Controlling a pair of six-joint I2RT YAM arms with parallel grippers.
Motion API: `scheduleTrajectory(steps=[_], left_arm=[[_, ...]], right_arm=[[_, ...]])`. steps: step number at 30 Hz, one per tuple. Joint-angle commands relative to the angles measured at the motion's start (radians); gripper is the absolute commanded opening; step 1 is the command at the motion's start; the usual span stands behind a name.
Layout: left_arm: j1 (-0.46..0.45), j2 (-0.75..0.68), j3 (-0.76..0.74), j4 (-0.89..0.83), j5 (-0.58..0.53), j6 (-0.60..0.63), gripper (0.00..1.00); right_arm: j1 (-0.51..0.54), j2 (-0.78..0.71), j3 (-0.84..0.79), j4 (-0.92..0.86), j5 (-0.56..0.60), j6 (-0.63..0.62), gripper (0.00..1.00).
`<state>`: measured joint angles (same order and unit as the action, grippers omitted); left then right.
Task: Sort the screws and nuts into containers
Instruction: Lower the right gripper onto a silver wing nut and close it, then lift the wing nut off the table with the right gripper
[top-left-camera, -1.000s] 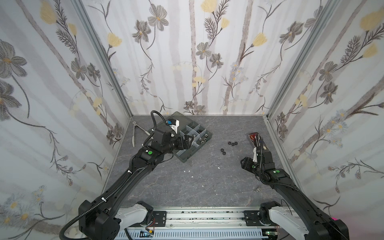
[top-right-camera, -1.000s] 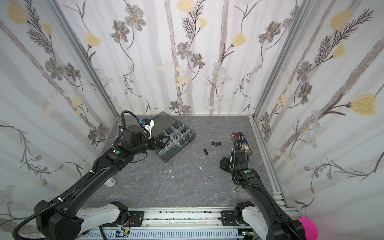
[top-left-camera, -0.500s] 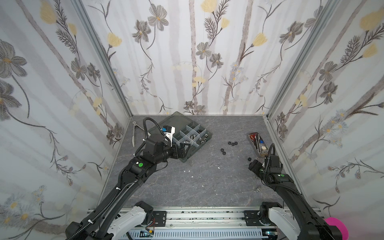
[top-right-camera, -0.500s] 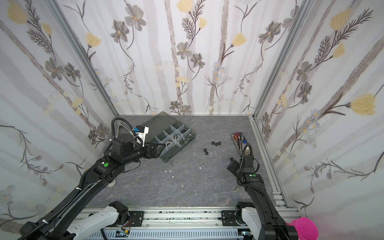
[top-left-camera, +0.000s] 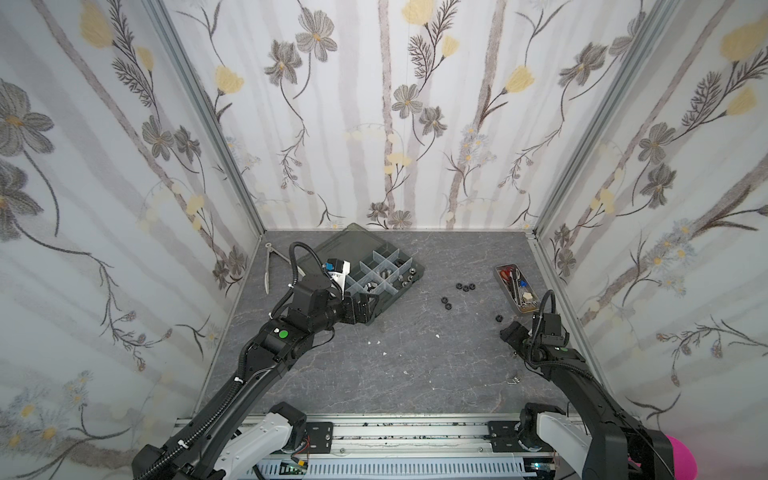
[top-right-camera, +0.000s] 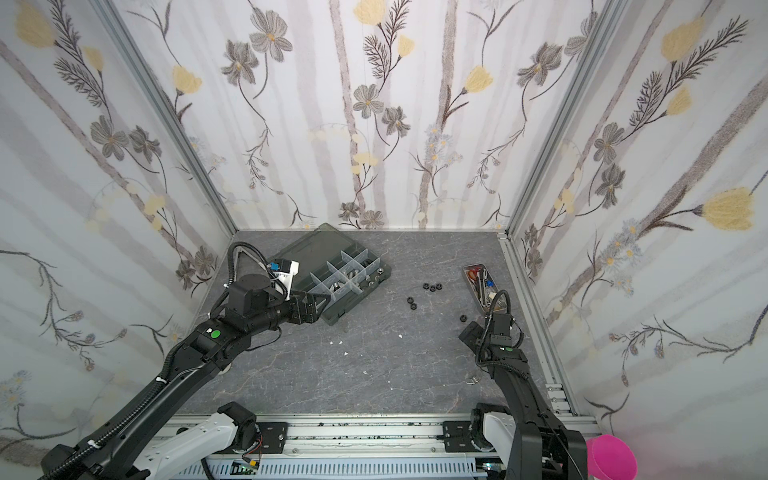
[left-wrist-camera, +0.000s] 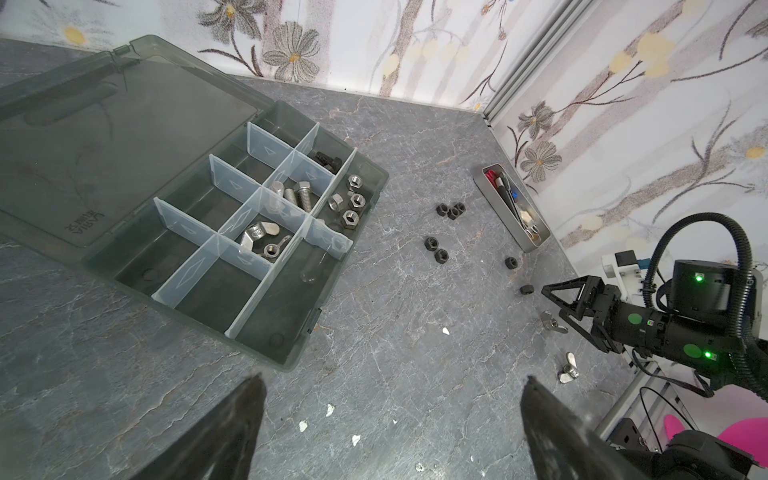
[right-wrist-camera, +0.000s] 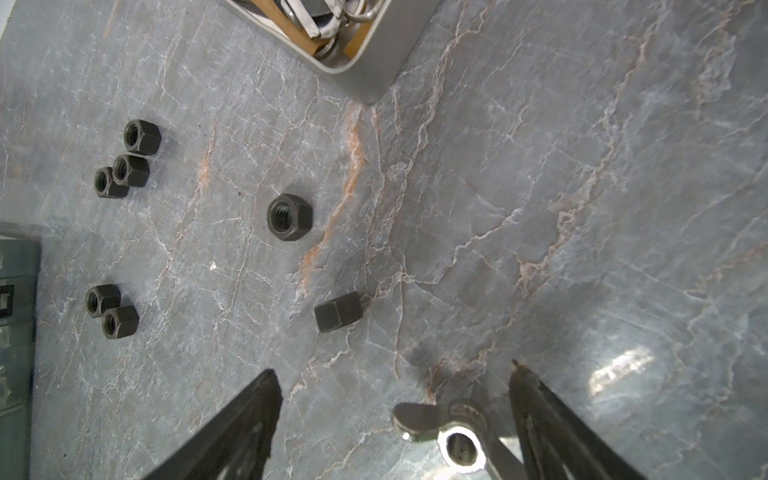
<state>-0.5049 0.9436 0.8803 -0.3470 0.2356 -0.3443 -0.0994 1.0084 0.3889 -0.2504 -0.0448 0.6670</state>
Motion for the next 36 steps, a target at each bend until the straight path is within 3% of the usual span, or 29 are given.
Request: scheduleTrajectory(steps=[1, 7, 18, 36], left_arm=[[0.001, -0.006, -0.004, 0.025, -0.014, 0.01, 0.96], [0.0, -0.018, -0.01, 0.022, -0.022, 0.014, 0.96], [0.002, -0.03, -0.014, 0.019, -0.033, 0.021, 0.95], [0.002, -0.029, -0.014, 0.016, -0.054, 0.025, 0.95]], right_arm=[[0.0, 0.02, -0.001, 0.039, -0.021, -0.016, 0.87], [0.0, 0.007, -0.033, 0.049, -0.052, -0.017, 0.76], [0.027, 0.007, -0.06, 0.058, -0.064, -0.003, 0.69], [0.18, 0.079, -0.043, 0.04, 0.11, 0.006, 0.5]])
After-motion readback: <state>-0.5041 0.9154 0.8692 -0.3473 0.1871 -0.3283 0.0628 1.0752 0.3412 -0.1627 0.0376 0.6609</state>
